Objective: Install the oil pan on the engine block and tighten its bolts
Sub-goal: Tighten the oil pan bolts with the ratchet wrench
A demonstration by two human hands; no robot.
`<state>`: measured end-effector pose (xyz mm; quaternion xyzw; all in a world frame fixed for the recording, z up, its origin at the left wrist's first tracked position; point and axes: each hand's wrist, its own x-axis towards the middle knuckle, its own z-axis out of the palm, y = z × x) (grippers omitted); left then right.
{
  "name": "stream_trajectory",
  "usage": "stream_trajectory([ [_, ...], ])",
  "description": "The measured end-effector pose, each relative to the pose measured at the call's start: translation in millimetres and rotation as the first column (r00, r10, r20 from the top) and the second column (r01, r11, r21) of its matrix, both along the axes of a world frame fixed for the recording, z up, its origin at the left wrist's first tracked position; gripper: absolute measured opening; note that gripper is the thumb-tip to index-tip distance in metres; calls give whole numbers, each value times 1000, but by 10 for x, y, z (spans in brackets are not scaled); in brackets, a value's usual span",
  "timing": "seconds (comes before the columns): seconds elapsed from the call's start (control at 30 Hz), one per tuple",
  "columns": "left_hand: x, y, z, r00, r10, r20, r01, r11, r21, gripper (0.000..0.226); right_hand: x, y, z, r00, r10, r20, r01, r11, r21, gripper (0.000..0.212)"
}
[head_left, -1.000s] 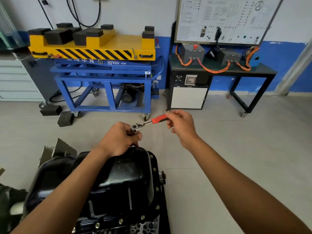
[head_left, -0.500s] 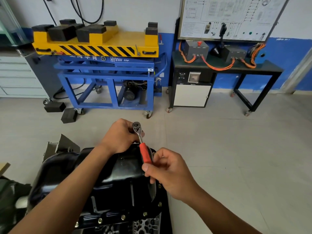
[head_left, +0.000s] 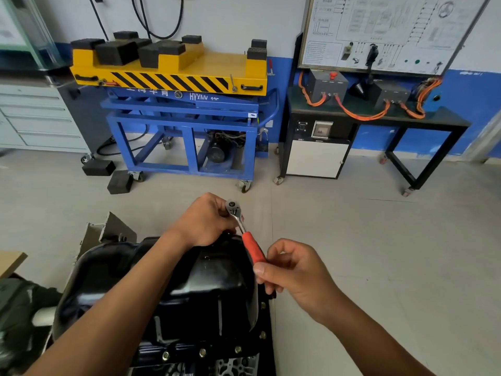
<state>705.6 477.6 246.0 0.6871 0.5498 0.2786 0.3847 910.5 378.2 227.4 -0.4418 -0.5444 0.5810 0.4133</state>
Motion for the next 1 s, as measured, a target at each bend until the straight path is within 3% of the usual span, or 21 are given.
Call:
stream_trajectory([
  [0.23, 18, -10, 23, 1000, -15, -6, 15, 1000, -8, 8, 364, 234, 11, 995, -97, -32, 96, 995, -15, 19],
  [0.37, 23, -5, 8, 1000, -1, 17, 1, 999, -40, 13, 493, 495, 56, 967, -242, -76, 239, 970, -45, 27],
  [0.5, 22, -7, 12, 999, 4, 37, -2, 998, -55, 8, 498, 833, 77, 943, -329, -51, 327, 944, -34, 9],
  [0.63, 26, -7, 24, 999, -22, 25, 24, 997, -72, 3, 344, 1174, 105, 920, -391, -39, 391, 920, 2, 7],
  [0.8, 26, -5, 46, 998, -47, 49, 52, 995, -89, 7, 11, 1500, 142, 915, -394, -83, 397, 918, 18, 10],
  [1.0, 29, 6, 42, 998, -52, 36, 54, 996, -71, 7, -194, 1696, 194, 938, -346, -29, 347, 937, 29, 19],
])
